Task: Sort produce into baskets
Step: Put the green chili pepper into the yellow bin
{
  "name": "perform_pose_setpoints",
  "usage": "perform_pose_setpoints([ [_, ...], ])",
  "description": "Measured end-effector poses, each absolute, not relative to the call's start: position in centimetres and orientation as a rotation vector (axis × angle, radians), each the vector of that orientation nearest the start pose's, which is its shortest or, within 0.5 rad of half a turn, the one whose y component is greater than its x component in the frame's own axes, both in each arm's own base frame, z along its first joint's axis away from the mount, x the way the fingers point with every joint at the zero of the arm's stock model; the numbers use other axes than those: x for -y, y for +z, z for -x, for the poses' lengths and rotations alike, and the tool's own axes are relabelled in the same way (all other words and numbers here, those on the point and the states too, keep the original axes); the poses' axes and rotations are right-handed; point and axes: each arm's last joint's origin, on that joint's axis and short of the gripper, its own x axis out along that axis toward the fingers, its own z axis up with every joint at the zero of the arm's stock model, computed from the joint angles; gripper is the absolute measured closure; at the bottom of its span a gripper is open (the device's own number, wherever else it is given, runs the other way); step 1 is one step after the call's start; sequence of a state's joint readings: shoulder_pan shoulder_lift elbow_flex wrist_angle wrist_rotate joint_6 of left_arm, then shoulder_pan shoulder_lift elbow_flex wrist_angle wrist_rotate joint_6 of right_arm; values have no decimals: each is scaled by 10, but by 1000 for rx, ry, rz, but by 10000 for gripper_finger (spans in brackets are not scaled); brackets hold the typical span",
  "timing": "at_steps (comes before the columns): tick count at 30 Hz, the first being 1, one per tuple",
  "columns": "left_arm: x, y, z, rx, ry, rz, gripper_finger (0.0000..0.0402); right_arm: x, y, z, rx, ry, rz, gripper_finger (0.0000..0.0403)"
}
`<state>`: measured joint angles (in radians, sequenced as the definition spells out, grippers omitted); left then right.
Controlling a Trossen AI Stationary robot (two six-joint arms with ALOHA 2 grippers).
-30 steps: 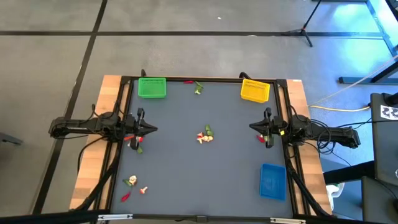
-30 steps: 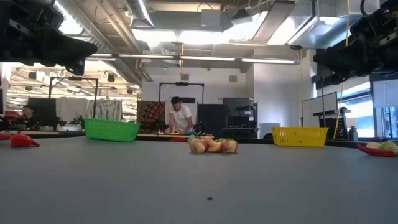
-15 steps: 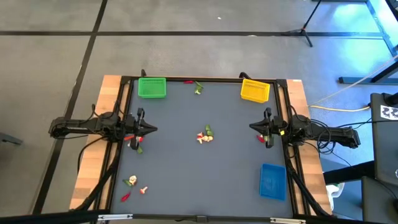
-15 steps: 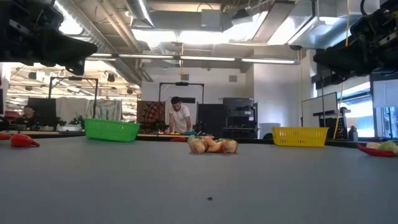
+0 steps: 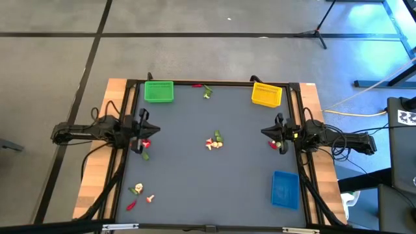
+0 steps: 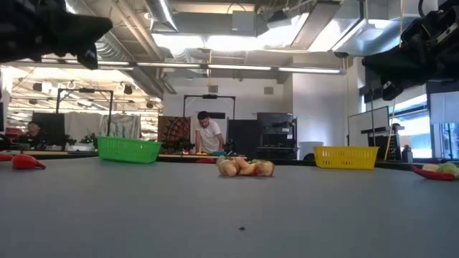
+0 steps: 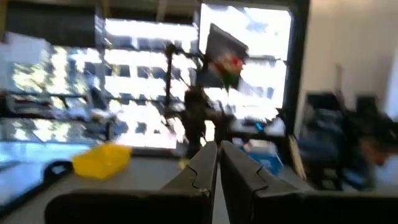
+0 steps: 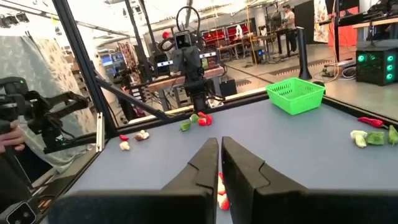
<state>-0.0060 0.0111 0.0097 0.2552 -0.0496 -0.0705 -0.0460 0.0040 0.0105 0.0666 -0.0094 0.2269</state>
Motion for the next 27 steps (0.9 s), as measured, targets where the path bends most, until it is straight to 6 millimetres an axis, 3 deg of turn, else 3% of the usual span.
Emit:
perform_pose_setpoints([
  [5,-5,200,-91,374,159,164,384,5,174,-97,85,-69,-232,379],
  [13,-8,202,-92,399,254,181,384,7,174,-104,80,-99,-256,379],
  [27,-15,190,-109,260,317,232,384,10,185,-144,-191,-189,-203,379],
])
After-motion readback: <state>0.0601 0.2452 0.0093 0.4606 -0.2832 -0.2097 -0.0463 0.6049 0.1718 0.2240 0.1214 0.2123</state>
